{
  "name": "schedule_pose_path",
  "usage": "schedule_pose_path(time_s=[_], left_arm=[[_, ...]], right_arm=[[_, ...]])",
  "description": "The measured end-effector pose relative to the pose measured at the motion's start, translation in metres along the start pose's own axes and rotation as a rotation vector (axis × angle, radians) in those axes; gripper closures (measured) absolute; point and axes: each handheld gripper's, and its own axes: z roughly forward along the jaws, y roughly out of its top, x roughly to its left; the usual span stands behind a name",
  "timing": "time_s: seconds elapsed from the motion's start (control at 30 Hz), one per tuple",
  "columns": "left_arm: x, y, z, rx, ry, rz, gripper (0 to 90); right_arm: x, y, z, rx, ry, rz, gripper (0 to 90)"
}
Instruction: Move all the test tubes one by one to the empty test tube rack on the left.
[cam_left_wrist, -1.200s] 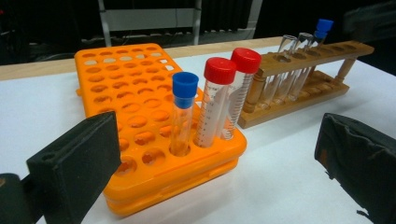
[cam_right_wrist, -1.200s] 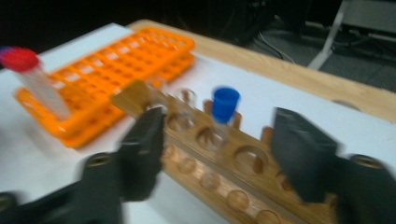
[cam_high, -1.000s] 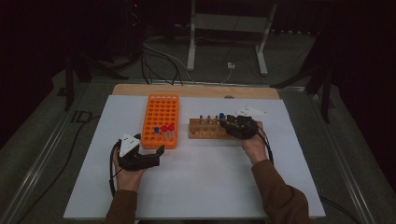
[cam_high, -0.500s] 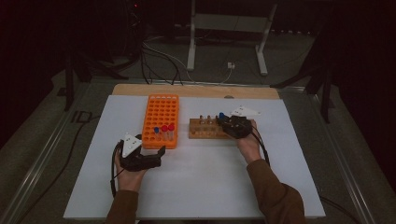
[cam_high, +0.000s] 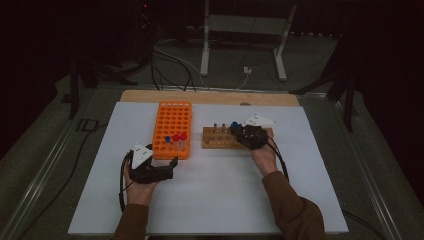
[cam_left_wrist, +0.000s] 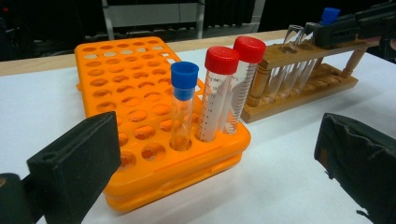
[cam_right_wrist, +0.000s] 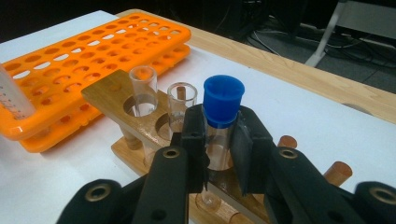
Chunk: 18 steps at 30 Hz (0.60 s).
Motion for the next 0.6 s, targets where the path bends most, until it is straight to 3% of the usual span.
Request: schedule_pose_path(time_s=[0.3,0.6], left_arm=[[0.000,-0.001,0.001,0.004,0.001,-0.001,1.1],[-0.001,-0.001,0.001,0.010,0.002,0.004,1.1]], right_arm=[[0.000,0.002,-0.003,-0.011,-0.009,0.010,77.2],[-0.001,0.017,-0.015,-0.051,-0.007,0.009,77.2]])
